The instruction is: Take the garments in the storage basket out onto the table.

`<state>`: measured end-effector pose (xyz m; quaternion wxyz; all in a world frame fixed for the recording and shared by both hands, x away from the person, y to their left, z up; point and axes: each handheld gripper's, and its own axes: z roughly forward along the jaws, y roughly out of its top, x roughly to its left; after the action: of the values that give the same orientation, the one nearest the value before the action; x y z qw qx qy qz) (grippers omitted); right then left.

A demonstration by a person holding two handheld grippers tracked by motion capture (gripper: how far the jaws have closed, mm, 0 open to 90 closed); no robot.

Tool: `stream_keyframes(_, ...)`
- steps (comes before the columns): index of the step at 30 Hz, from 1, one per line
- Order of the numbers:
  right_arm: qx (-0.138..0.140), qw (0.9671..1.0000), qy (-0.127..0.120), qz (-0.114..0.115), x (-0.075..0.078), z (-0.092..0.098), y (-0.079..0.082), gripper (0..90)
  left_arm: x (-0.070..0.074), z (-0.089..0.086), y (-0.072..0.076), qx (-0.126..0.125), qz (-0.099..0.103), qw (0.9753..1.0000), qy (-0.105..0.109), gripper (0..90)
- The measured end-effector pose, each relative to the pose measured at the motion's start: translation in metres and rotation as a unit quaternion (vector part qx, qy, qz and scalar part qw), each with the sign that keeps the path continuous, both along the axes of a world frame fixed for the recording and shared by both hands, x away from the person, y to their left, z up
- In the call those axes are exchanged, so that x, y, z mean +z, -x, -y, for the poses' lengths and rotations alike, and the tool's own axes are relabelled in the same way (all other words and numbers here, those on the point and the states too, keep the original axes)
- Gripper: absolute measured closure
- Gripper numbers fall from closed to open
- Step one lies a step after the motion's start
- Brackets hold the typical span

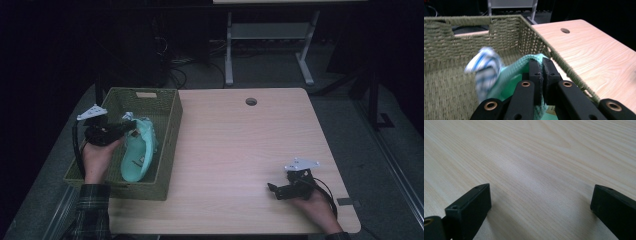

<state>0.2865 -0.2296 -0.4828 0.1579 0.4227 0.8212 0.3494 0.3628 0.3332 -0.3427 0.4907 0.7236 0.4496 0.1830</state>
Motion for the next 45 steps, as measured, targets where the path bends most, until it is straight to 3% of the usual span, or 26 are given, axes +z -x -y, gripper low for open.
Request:
stream_keyframes(11, -0.002, 1.0, -0.001, -0.002, 0.0, 0.0, 0.0, 2.6, 0.022, 0.014, 0.004, -0.032, 0.019, 0.9993, -0.008, 86.9)
stream_keyframes(18, -0.001, 1.0, -0.001, -0.002, 0.0, 0.0, 0.0, 2.6, 0.04, 0.02, 0.009, -0.049, 0.034, 0.9982, 0.008, 86.9)
stream_keyframes(27, -0.002, 1.0, 0.0, -0.002, 0.0, 0.0, 0.0, 2.6, 0.071, 0.04, 0.013, -0.077, 0.061, 0.9951, 0.002, 86.9)
stream_keyframes(36, -0.002, 1.0, -0.001, -0.002, 0.0, 0.0, 0.0, 2.6, 0.092, 0.06, 0.014, -0.117, 0.081, 0.9895, 0.024, 87.0)
stream_keyframes(45, -0.002, 1.0, -0.001, -0.002, 0.0, 0.0, 0.0, 2.6, 0.101, 0.084, 0.015, -0.152, 0.096, 0.9828, 0.042, 87.0)
